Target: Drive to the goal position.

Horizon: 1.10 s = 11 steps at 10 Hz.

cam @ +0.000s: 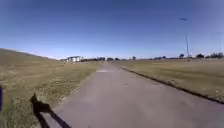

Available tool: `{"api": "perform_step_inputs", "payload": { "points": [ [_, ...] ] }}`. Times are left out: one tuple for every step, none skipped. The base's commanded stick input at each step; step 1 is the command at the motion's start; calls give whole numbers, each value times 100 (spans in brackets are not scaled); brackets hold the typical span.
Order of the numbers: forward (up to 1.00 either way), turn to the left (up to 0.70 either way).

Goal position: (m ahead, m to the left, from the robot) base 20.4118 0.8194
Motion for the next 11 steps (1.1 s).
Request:
{"api": "perform_step_inputs", "payload": {
  "points": [
    [70,-35],
    [70,-33],
    [70,-9],
    [70,-1],
    [70,0],
    [70,0],
    [70,0],
    [70,0],
    [70,0],
    [70,0],
    [70,0]
  ]
}}
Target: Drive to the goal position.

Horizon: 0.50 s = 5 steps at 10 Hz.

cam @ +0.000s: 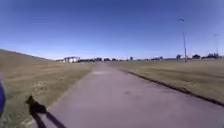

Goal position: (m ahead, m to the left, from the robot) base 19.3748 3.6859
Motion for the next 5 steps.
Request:
{"api": "perform_step_inputs", "payload": {
  "points": [
    [70,0],
    [70,0],
    [70,0],
    [70,0],
    [70,0]
  ]
}}
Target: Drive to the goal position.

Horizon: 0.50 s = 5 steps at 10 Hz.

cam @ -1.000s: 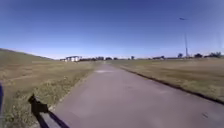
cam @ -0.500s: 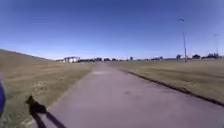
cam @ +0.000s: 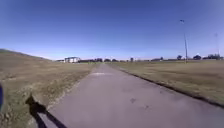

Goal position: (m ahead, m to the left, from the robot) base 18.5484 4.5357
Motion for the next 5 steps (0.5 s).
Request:
{"api": "perform_step_inputs", "payload": {
  "points": [
    [70,0],
    [70,0],
    [70,0],
    [70,0],
    [70,0]
  ]
}}
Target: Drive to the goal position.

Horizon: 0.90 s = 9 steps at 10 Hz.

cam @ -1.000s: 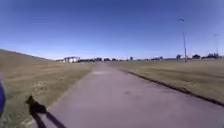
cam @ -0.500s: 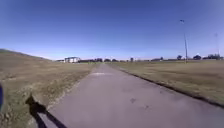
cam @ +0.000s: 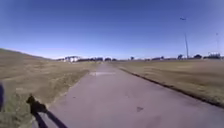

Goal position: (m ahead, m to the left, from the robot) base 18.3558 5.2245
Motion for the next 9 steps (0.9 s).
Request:
{"api": "perform_step_inputs", "payload": {
  "points": [
    [70,0],
    [70,0],
    [70,0],
    [70,0],
    [70,0],
    [70,0],
    [70,0],
    [70,0],
    [70,0]
  ]
}}
